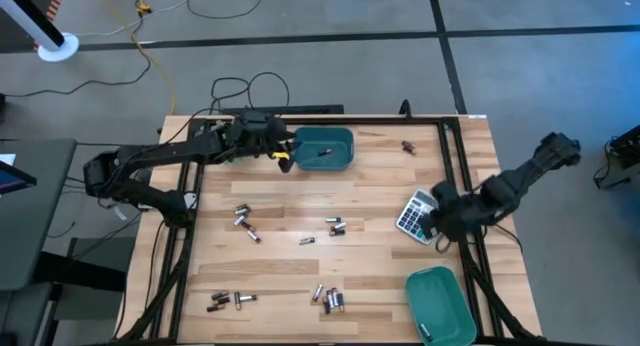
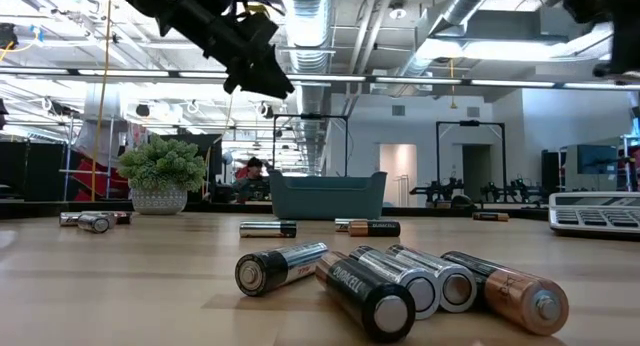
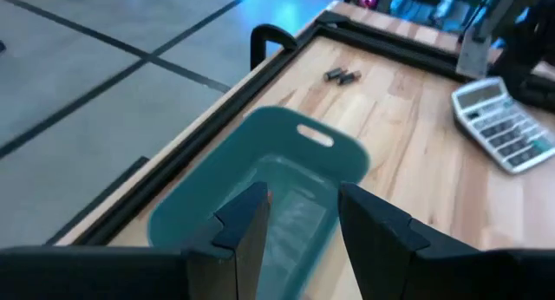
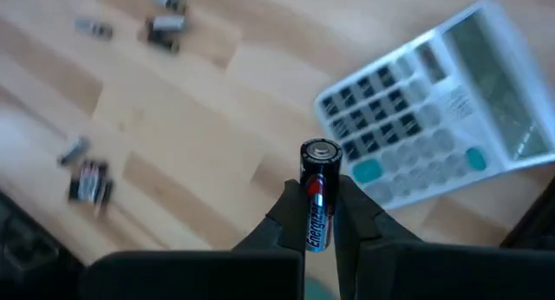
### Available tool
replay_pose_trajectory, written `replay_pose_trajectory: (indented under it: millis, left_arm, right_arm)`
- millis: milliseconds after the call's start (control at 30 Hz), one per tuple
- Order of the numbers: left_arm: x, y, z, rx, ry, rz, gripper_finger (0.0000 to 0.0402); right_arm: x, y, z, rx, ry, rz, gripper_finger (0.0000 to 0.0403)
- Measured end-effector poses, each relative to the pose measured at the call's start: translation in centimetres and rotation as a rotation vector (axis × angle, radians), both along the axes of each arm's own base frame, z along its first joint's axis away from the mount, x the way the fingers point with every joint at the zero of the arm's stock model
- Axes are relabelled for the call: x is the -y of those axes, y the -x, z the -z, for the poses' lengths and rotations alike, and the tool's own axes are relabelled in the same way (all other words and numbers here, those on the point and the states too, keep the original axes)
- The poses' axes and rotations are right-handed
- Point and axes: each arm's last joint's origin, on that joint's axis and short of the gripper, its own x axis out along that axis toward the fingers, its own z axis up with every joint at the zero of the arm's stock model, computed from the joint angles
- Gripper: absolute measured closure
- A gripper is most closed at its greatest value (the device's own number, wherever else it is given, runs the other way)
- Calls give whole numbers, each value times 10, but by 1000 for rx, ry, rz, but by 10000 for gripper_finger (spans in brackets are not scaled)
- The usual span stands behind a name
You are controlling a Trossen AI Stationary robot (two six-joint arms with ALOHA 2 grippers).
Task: Sort batteries
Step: Put the silver battery into the green bin
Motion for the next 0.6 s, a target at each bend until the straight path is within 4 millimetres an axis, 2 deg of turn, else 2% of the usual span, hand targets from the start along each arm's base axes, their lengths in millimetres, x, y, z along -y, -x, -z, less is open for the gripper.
replay_pose_trajectory:
  millis: [167,600]
  left_arm:
    - [16,-7,-3,40,49,-16,263]
    - [61,-19,-3,35,24,19,263]
  right_arm:
    - [-27,6,4,0,-24,-113,371]
    - [-91,24,26,-39,33,-456,371]
